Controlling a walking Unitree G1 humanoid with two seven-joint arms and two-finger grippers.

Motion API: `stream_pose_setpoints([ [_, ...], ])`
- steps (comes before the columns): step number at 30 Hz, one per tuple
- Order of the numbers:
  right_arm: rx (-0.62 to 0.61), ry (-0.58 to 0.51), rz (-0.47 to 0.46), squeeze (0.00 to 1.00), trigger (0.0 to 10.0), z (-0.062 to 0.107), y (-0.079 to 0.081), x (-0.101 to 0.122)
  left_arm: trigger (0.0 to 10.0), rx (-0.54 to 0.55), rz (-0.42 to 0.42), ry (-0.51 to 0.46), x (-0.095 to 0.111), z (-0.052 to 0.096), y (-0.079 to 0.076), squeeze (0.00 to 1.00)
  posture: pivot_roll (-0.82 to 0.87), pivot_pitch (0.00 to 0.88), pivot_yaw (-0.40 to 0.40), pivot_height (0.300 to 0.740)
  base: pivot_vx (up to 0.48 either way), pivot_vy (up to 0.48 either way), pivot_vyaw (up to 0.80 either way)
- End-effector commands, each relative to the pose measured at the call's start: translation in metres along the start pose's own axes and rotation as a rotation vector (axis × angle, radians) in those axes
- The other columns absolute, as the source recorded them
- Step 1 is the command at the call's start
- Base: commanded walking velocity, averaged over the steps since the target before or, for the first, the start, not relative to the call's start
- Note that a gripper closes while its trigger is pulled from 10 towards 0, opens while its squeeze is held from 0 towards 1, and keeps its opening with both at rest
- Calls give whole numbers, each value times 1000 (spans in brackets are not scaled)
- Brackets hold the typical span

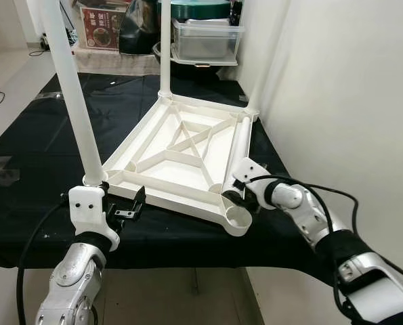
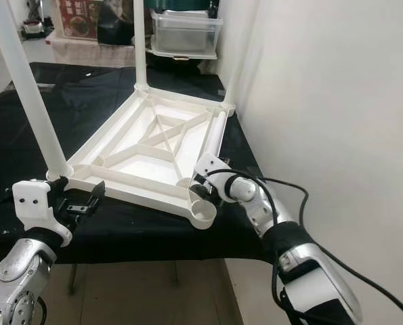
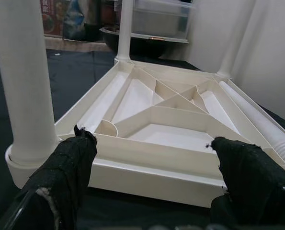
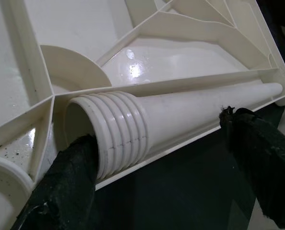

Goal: Building children table

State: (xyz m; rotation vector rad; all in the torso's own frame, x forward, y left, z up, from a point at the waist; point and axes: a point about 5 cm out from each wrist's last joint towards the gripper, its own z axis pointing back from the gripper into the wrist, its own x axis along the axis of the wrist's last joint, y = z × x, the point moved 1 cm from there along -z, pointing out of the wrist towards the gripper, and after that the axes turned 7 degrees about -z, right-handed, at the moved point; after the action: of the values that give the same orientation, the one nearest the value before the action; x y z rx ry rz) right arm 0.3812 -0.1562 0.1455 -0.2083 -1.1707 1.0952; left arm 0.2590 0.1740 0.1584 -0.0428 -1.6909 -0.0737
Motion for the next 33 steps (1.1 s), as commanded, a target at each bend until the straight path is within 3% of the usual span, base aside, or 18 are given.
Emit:
stream_pose_setpoints([
  [1, -3, 12, 21, 0, 10000, 1, -4, -2, 10000, -13, 10, 0, -1, -1, -4, 0, 77, 0, -109, 740, 0, 0, 0],
  [6, -139, 18, 3, 0, 10000, -1, -19, -1, 10000, -15, 11, 0, -2, -2, -5, 0, 78, 0, -112, 740, 0, 0, 0],
  [11, -297, -12, -110, 0, 10000, -3, -26, 4, 10000, -13, 11, -2, -2, -3, -6, 0, 81, 0, -117, 740, 0, 0, 0],
  [12, -395, -35, -177, 0, 10000, -4, -23, 7, 10000, -13, 9, -3, -3, -2, -6, 0, 84, 0, -117, 740, 0, 0, 0],
  [18, -483, -46, -217, 0, 10000, -1, -27, 5, 10000, -14, 6, -2, -3, -2, -6, 0, 78, 0, -114, 740, 0, 0, 0],
  [21, -460, -42, -223, 0, 10000, -1, -25, 1, 10000, -16, 8, -3, -3, -2, -6, 0, 73, 0, -114, 740, 0, 0, 0],
  [22, -435, -30, -232, 0, 5843, -2, -21, -2, 10000, -16, 8, -3, -3, -3, -6, 0, 74, 0, -119, 740, 0, 0, 0],
  [24, -435, -30, -232, 0, 5843, -2, -21, -2, 10000, -16, 8, -3, -3, -3, -6, 0, 74, 0, -119, 740, 0, 0, 0],
  [25, -397, -19, -237, 0, 0, -5, -14, -5, 10000, -14, 6, -5, -3, -3, -7, 0, 77, 0, -122, 740, 0, 0, 0],
  [28, -354, -10, -260, 0, 0, -11, -2, -9, 10000, -5, 1, -7, -2, -4, -7, 0, 81, 0, -127, 740, 0, 0, 0],
  [33, -376, 0, -279, 0, 0, -15, 2, -12, 10000, 3, -1, -6, -2, -5, -7, 0, 88, 0, -134, 740, 0, 0, 0],
])
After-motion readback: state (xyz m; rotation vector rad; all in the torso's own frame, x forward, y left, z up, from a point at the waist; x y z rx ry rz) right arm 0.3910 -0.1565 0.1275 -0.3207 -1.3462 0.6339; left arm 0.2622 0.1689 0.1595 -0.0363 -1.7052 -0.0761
